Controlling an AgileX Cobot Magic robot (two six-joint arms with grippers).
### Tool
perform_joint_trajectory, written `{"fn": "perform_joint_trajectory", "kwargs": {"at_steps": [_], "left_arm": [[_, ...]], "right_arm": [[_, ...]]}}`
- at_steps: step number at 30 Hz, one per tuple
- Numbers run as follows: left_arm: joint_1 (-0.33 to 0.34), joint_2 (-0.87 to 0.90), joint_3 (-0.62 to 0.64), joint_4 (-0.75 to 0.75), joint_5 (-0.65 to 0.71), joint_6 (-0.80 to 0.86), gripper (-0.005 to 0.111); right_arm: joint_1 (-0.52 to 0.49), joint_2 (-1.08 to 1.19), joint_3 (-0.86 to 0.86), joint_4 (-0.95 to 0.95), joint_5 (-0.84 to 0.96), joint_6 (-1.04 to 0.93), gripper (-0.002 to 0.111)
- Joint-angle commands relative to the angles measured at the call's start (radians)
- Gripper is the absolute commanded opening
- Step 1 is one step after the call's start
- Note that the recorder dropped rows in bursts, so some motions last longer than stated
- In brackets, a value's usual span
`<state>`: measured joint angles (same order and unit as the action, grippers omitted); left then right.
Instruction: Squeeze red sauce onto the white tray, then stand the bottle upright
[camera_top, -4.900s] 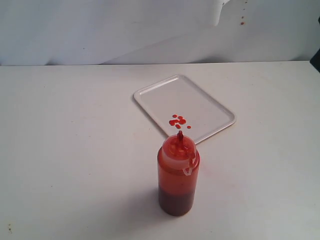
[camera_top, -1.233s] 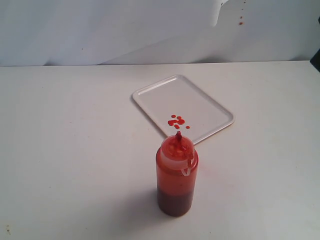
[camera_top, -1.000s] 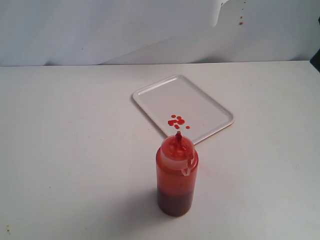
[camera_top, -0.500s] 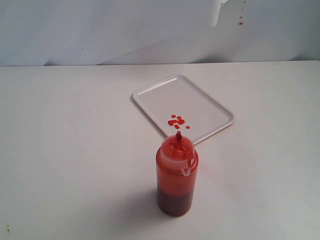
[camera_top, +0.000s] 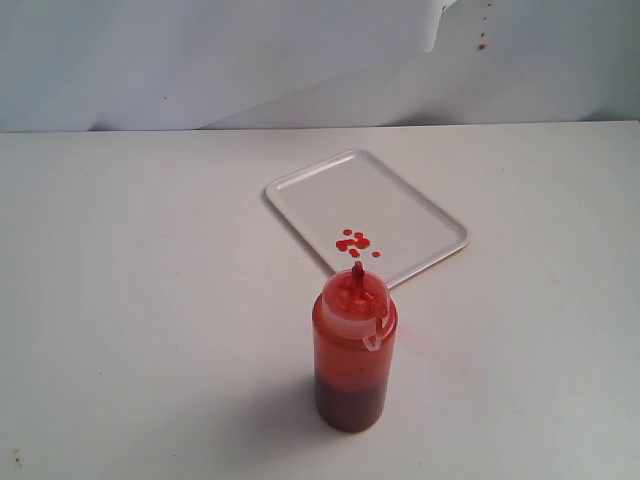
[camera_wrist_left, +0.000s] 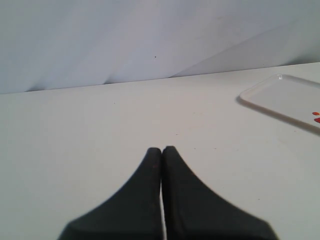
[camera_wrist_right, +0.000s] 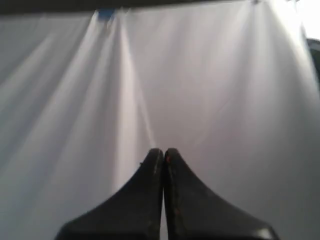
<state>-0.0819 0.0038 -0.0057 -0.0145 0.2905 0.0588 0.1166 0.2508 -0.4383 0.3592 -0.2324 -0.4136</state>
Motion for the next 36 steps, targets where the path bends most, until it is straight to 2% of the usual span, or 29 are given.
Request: {"fn": "perform_joint_trajectory", "kwargs": {"at_steps": [1, 3, 15, 18, 30, 36], "left_arm": [[0.002, -0.004, 0.006, 0.002, -0.011, 0.002, 0.000], [0.002, -0.004, 0.006, 0.002, -0.011, 0.002, 0.000], [0.002, -0.004, 0.006, 0.002, -0.011, 0.002, 0.000], [0.002, -0.004, 0.006, 0.002, -0.011, 0.002, 0.000], [0.002, -0.004, 0.006, 0.002, -0.011, 0.002, 0.000], [0.002, -0.004, 0.006, 0.002, -0.011, 0.002, 0.000]], "right_arm": [[0.002, -0.001, 0.084, -0.322, 0.343, 0.231, 0.000], [0.002, -0.001, 0.153, -0.366, 0.344, 0.308, 0.000], [0.002, -0.116, 0.432, -0.366, 0.333, 0.365, 0.000], [0.002, -0.147, 0.438, -0.366, 0.331, 0.369, 0.000], [0.002, -0.251, 0.438, -0.366, 0.568, 0.367, 0.000], [0.002, -0.251, 0.438, -0.366, 0.570, 0.367, 0.000]]}}
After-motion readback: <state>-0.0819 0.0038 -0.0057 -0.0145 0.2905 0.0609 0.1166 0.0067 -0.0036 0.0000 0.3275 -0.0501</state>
